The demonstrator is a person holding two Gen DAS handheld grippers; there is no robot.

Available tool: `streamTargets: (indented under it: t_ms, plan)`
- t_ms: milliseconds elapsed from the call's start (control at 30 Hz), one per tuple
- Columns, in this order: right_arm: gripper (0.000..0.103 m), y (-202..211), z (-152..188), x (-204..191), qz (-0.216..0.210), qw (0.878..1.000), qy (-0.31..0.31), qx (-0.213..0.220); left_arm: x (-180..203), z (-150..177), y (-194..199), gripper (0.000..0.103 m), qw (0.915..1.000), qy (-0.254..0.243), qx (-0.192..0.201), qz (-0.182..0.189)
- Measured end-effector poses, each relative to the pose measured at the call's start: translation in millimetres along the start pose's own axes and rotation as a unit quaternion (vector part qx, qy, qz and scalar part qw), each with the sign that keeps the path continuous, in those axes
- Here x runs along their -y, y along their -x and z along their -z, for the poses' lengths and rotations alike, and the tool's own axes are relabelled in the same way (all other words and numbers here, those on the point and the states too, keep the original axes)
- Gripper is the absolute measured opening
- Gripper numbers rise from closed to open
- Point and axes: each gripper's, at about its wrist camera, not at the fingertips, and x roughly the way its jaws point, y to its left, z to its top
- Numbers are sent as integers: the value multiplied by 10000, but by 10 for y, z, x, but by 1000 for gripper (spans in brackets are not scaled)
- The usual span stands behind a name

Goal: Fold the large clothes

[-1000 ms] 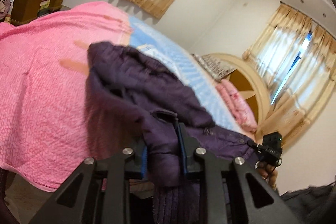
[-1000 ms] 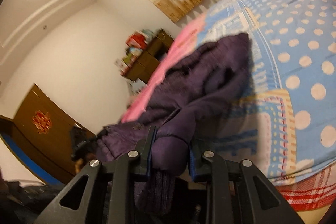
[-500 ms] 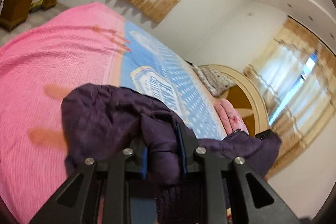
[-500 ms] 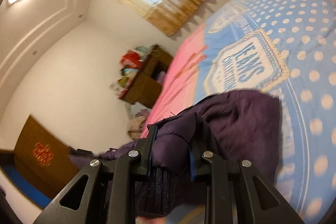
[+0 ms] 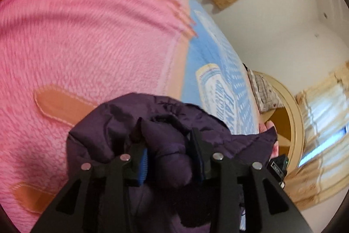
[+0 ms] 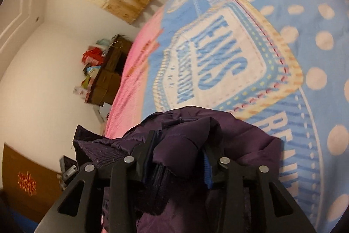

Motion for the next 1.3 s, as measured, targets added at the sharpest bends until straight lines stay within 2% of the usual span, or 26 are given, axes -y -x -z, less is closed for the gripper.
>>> streamTargets:
  t_ms: [33,67,100,133,167,200,267,333,367,433,500,533,600,667,700,733,833,933,967,1000,1033,1100,1167,1200,1233,1300]
  plan:
    - [47,59,-7,-31,-75,10000,21,30,41,-17,70,48,9999,-45,66,68]
    - [51,92,-5,-44,-178,9998,7,57,97,-13,166,69,9997,-111,178,109]
    - [67,131,-4,-49,-383,9992,-55,78,154,-21,274,95,9990,-207,381,61]
    - [88,175,-12,-30,-815,9962,-303,89,199,-19,360,103,9979,-300,573,29]
    - [93,189,-19,-9,-1092,9922,-580,145,233,-14,485,103,9959,-409,785,168]
    - [93,240,-38,12,-1199,9892,-808,252,238,-52,495,103,9955,-434,801,272]
    - [93,384,-95,-63,-1160,9887,-729,604,235,-75,571,103,9949,-418,903,181]
    - [94,541,-120,-167,-616,9931,-422,901,275,-1,628,103,9920,-688,1056,-16]
    - [93,585,-111,-238,-278,9946,-256,963,319,67,609,103,9896,-913,1073,-304]
    - [93,565,-22,-517,447,9941,502,853,409,168,559,103,9830,-1306,1143,-604]
    - [93,423,106,-799,954,9844,1342,623,555,260,414,103,9694,-1880,1213,-1007]
    - [93,319,202,-955,1243,9742,1816,503,597,275,366,102,9633,-2112,1209,-1134]
    - [92,117,359,-1189,1655,9514,2568,397,790,282,104,88,9439,-2715,1114,-1516]
    - [81,-107,420,-1262,1876,9383,2897,237,941,355,-72,84,9160,-3371,1069,-1892]
    - [67,-239,413,-1260,1943,9350,2966,78,1008,390,-201,81,8983,-3717,985,-2124]
    - [57,-429,385,-1235,2066,9328,2950,-138,1035,378,-300,79,8908,-3860,885,-2226]
    - [57,-863,375,-1087,2207,9283,2893,-763,984,330,-584,78,8859,-3915,435,-2449]
    - [52,-972,512,-1070,2398,9129,3237,-664,800,326,-738,76,8928,-3815,100,-2394]
    - [47,-966,555,-1095,2438,9092,3323,-593,760,345,-727,67,8969,-3799,147,-2260]
    - [45,-949,601,-1115,2447,9056,3424,-519,738,376,-696,50,8991,-3831,168,-2111]
    - [41,-912,638,-1126,2434,9035,3501,-439,744,403,-678,42,8995,-3866,194,-2024]
    - [35,-844,678,-1194,2401,9005,3623,-158,801,463,-600,20,8940,-4021,376,-1942]
    - [34,-697,689,-1322,2329,8981,3722,250,918,546,-455,18,8839,-4169,763,-1978]
    - [34,-608,708,-1383,2293,8962,3770,453,971,559,-376,18,8825,-4178,944,-1945]
    - [34,-566,722,-1422,2282,8947,3801,540,1010,577,-288,18,8851,-4155,1048,-1816]
    - [34,-533,756,-1449,2355,8882,3901,593,1049,574,-225,18,8832,-4177,1130,-1808]
